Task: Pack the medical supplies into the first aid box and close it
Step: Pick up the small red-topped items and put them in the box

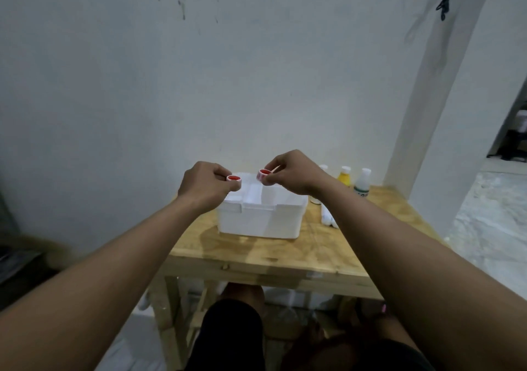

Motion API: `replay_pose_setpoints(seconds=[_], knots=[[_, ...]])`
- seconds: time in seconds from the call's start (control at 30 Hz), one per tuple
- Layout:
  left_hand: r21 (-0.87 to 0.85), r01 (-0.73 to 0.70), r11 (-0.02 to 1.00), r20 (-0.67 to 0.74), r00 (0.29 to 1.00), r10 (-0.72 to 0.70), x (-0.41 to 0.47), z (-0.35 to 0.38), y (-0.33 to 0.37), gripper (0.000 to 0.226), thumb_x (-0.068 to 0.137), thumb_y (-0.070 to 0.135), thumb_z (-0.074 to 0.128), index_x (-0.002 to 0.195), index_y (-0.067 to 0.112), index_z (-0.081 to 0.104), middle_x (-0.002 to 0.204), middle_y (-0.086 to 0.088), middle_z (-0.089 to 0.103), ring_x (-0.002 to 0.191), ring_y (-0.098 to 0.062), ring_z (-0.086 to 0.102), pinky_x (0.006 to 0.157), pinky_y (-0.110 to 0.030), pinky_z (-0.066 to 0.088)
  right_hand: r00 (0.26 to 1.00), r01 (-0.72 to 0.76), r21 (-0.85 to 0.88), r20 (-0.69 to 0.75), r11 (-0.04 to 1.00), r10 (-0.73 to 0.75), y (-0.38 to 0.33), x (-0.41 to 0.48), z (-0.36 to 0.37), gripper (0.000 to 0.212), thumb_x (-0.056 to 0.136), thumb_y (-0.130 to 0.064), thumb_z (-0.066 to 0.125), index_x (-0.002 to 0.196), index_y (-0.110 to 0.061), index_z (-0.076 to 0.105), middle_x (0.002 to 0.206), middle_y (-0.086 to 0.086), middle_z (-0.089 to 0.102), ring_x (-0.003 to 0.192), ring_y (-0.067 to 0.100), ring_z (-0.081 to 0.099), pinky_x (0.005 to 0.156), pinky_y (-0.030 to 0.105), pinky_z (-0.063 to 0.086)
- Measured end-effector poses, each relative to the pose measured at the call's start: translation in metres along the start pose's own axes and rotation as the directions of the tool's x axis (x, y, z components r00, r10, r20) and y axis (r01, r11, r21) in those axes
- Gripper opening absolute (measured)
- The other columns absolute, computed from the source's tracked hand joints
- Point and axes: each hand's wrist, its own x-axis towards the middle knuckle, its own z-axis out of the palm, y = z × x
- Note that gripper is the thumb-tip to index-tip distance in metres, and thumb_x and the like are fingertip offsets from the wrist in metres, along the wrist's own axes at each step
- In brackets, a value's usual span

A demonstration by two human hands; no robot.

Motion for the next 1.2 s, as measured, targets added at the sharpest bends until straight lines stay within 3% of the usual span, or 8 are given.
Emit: replay_pose_setpoints(seconds=[0.1, 0.3, 0.6, 0.77, 0.9, 1.0, 1.13, 1.2], knots=[[0.056, 0.021, 0.998, 0.018, 1.000, -0.023, 0.001, -0.001, -0.010, 0.032, 0.076, 0.039, 0.083, 0.103, 0.023, 0.077, 0.106, 0.003, 0.074, 0.104, -0.020, 0.066, 0.091, -0.038, 0.054, 1.000, 0.004, -0.023, 0.022, 1.000, -0.003, -0.001, 0.008, 0.011, 0.027, 0.080, -0.039, 0.078, 0.098, -0.018, 0.079, 0.090, -0.002, 0.076, 0.091, 0.017, 0.069, 0.081, 0.034, 0.054], [0.066, 0.082, 0.994, 0.042, 0.996, -0.084, 0.004, -0.001, -0.018, 0.031, 0.079, 0.032, 0.081, 0.108, 0.019, 0.076, 0.126, -0.003, 0.067, 0.111, -0.022, 0.058, 0.083, -0.029, 0.042, 0.997, 0.023, -0.059, 0.072, 0.998, -0.019, -0.002, 0.021, 0.029, 0.024, 0.081, -0.037, 0.076, 0.096, -0.019, 0.079, 0.089, -0.003, 0.077, 0.091, 0.017, 0.069, 0.078, 0.031, 0.053], [0.064, 0.171, 0.983, 0.063, 0.983, -0.175, 0.015, 0.006, -0.023, 0.032, 0.076, 0.026, 0.071, 0.098, 0.003, 0.078, 0.092, 0.001, 0.062, 0.085, -0.021, 0.054, 0.084, -0.038, 0.052, 0.995, 0.025, -0.082, 0.098, 0.996, -0.017, 0.000, 0.033, 0.049, 0.024, 0.079, -0.037, 0.080, 0.096, -0.020, 0.080, 0.089, -0.002, 0.077, 0.085, 0.017, 0.066, 0.068, 0.028, 0.046], [0.014, 0.165, 0.986, 0.062, 0.984, -0.166, 0.013, 0.006, -0.022, 0.020, 0.081, 0.021, 0.067, 0.094, 0.011, 0.078, 0.105, 0.000, 0.070, 0.099, -0.021, 0.059, 0.084, -0.032, 0.050, 0.995, 0.014, -0.122, 0.104, 0.992, -0.001, -0.003, 0.036, 0.054, 0.030, 0.078, -0.031, 0.081, 0.104, -0.018, 0.078, 0.095, 0.003, 0.075, 0.086, 0.021, 0.066, 0.063, 0.026, 0.044], [-0.029, 0.176, 0.984, 0.032, 0.984, -0.175, 0.011, 0.006, -0.021, 0.029, 0.084, 0.018, 0.066, 0.112, 0.015, 0.070, 0.109, 0.001, 0.061, 0.101, -0.021, 0.055, 0.077, -0.029, 0.043, 0.994, 0.018, -0.153, 0.110, 0.988, -0.001, -0.007, 0.038, 0.058, 0.036, 0.075, -0.028, 0.083, 0.109, -0.017, 0.077, 0.099, 0.004, 0.073, 0.084, 0.019, 0.064, 0.058, 0.025, 0.042], [-0.030, 0.177, 0.984, 0.041, 0.984, -0.175, 0.011, 0.006, -0.021, 0.023, 0.085, 0.014, 0.064, 0.107, 0.016, 0.070, 0.101, 0.000, 0.063, 0.095, -0.023, 0.057, 0.075, -0.034, 0.051, 0.993, 0.022, -0.194, 0.121, 0.981, 0.002, -0.010, 0.038, 0.059, 0.037, 0.075, -0.026, 0.083, 0.110, -0.016, 0.077, 0.098, 0.004, 0.073, 0.078, 0.018, 0.063, 0.056, 0.024, 0.041], [-0.029, 0.192, 0.981, 0.039, 0.981, -0.191, 0.010, 0.006, -0.021, 0.021, 0.084, 0.010, 0.059, 0.099, 0.010, 0.073, 0.080, 0.008, 0.057, 0.090, -0.025, 0.058, 0.088, -0.046, 0.058, 0.988, 0.022, -0.265, 0.151, 0.964, 0.019, -0.013, 0.036, 0.059, 0.030, 0.079, -0.025, 0.079, 0.107, -0.015, 0.078, 0.078, -0.003, 0.066, 0.071, 0.014, 0.057, 0.054, 0.024, 0.038], [-0.036, 0.197, 0.980, 0.044, 0.980, -0.195, 0.008, 0.007, -0.020, 0.016, 0.084, 0.009, 0.058, 0.094, 0.013, 0.069, 0.078, 0.009, 0.054, 0.097, -0.028, 0.061, 0.091, -0.048, 0.057, 0.988, 0.018, -0.275, 0.153, 0.961, 0.025, -0.014, 0.036, 0.059, 0.023, 0.083, -0.028, 0.075, 0.100, -0.014, 0.080, 0.082, -0.001, 0.069, 0.079, 0.018, 0.061, 0.059, 0.026, 0.044]])
